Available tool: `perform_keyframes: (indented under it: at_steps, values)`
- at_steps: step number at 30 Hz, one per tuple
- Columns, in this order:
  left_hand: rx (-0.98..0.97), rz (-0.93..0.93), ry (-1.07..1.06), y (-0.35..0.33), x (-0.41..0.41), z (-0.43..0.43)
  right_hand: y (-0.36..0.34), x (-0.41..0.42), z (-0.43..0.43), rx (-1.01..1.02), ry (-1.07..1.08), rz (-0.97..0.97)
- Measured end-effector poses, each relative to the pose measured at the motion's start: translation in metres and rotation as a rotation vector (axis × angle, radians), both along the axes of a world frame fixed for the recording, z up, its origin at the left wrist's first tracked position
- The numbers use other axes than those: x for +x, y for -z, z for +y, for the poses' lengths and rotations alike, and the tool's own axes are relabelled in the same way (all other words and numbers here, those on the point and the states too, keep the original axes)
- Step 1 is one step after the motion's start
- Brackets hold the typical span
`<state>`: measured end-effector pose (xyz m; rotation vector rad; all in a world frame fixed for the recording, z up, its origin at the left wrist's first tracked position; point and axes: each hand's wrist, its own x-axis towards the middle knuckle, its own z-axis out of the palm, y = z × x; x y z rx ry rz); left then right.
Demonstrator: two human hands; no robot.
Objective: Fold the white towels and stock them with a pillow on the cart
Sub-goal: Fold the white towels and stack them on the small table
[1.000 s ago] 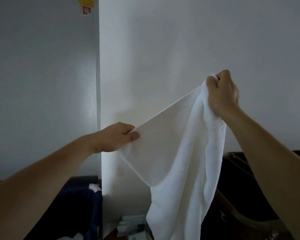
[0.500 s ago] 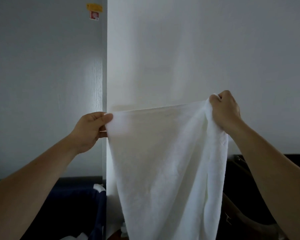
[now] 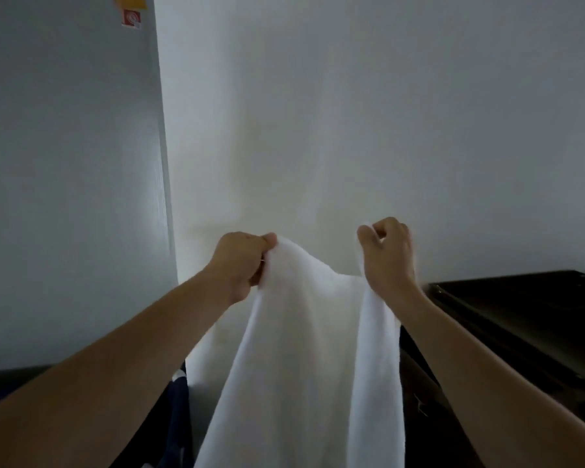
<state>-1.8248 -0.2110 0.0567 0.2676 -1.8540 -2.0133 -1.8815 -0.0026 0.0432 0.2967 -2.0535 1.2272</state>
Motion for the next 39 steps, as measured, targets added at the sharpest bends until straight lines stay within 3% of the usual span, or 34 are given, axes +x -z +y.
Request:
perform_keyframes:
  at_steps: [4,13,16,20,22,25,30,35,39]
  values:
    - [-0.149,0.002,0.03,0.024,-0.007,0.054,0.035,0.022,-0.027,0.169,-0.06,0.132]
    - [-0.289,0.054,0.147,0.047,-0.008,0.074,0.056,0.021,-0.021,0.303,-0.155,0.046]
    - [-0.291,0.066,0.131,0.047,-0.006,0.067,0.054,0.023,-0.021,0.29,-0.305,-0.075]
    - [-0.356,0.106,0.208,0.044,0.005,0.051,0.037,0.023,-0.014,-0.069,-0.622,-0.44]
    - [-0.428,0.132,0.256,0.043,0.008,0.043,0.031,0.022,-0.005,-0.02,-0.695,-0.486]
    - [-0.526,0.16,0.243,0.044,0.006,0.034,0.024,0.023,0.004,0.148,-0.711,-0.479]
    - [-0.615,0.166,0.183,0.045,0.007,0.031,0.014,0.024,0.004,0.212,-0.678,-0.366]
    - [-0.432,0.166,0.258,0.041,0.004,0.025,0.015,0.017,0.004,0.24,-0.63,-0.175]
    - [-0.209,0.205,0.304,0.02,-0.001,0.016,0.034,0.001,0.016,0.131,-0.624,-0.191]
